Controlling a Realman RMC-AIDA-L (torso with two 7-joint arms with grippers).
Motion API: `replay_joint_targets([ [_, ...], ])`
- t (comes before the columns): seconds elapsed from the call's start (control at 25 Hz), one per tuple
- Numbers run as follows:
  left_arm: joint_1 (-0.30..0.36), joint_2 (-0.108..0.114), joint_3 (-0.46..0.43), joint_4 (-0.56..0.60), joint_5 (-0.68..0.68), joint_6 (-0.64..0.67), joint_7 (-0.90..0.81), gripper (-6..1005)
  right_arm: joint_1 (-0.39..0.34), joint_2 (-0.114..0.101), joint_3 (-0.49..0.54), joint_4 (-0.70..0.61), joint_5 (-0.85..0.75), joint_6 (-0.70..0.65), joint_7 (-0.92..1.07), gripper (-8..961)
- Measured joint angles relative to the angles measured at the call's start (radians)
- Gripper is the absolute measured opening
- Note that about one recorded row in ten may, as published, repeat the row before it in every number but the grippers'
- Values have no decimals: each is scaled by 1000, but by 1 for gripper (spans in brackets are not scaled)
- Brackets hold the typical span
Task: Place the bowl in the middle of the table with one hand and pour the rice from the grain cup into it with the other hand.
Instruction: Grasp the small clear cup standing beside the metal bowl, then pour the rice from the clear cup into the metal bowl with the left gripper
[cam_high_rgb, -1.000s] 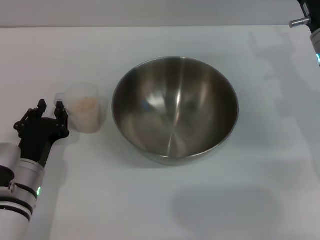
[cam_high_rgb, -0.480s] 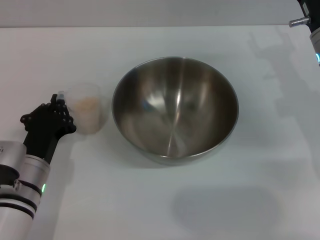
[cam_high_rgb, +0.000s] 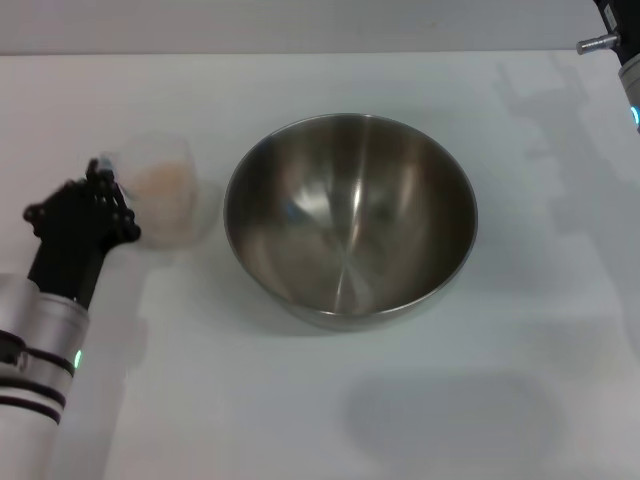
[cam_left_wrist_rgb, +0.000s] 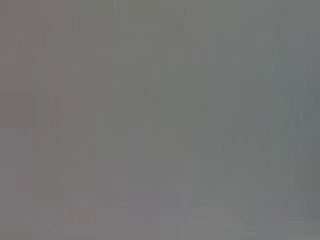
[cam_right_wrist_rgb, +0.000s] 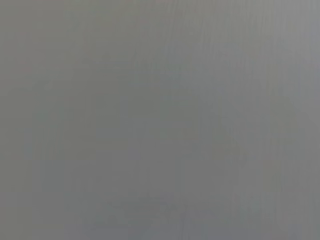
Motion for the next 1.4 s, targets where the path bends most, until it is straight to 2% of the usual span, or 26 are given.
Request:
replay_joint_targets([
  [0.2,-47,0,1,37,2,90,48,24,0,0,1,-1,0,0,0,748],
  [0.24,-73,0,1,45,3,128,129,24,0,0,1,-1,2,0,0,748],
  [0.44,-123,0,-1,47,70,197,395,25,3,0,1,3,6,-5,0,748],
  [0.48,-123,0,-1,47,70,197,395,25,5,-1,1,4,6,-6,-1,748],
  [0.52,-147,0,-4,47,152,213,564,25,6,-1,1,5,6,-6,-3,748],
  [1.0,-181,-2,1,19,417,127,1115,25,11,-3,1,1,5,-9,-1,750],
  [1.4,-173,-2,20,-1,497,94,1536,26,11,-3,-1,2,1,-9,-1,749],
])
